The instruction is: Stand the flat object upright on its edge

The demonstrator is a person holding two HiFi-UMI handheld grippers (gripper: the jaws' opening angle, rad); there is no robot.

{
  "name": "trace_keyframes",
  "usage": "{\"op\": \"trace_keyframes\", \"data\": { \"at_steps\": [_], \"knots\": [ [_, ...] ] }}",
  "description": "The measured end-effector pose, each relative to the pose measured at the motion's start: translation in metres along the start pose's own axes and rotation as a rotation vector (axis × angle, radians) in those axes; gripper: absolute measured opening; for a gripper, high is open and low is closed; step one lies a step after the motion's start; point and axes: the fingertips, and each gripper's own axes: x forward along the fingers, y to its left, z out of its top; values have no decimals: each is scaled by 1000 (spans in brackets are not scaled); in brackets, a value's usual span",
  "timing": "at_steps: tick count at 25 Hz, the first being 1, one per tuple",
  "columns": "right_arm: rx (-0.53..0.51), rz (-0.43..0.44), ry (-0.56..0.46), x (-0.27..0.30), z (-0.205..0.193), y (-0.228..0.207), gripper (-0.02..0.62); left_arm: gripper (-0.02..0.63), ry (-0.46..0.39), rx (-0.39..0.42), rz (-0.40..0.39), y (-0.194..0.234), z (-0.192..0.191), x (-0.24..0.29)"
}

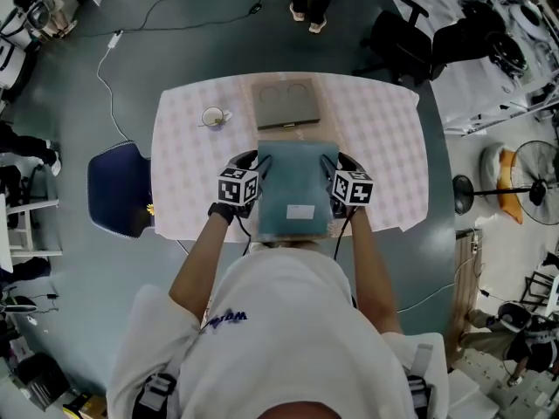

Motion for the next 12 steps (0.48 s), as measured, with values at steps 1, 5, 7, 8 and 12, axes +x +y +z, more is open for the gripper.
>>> {"op": "trace_keyframes", "data": {
  "at_steps": [1,5,7,8,12],
  "knots": [
    [-1,0,-9,-2,3,0,221,173,-7,5,0,-1,4,-1],
    [-10,2,-41,-9,17,3,218,169,-36,21,4,-5,18,-8],
    [-18,4,-53,-11,23,5,216,166,-48,26,5,-4,24,-11],
    [-22,6,-59,-11,26,7,215,165,-54,30,6,-4,26,-12],
    [-37,11,-78,-14,38,10,210,164,-69,63,14,-4,36,-18]
  ]
}}
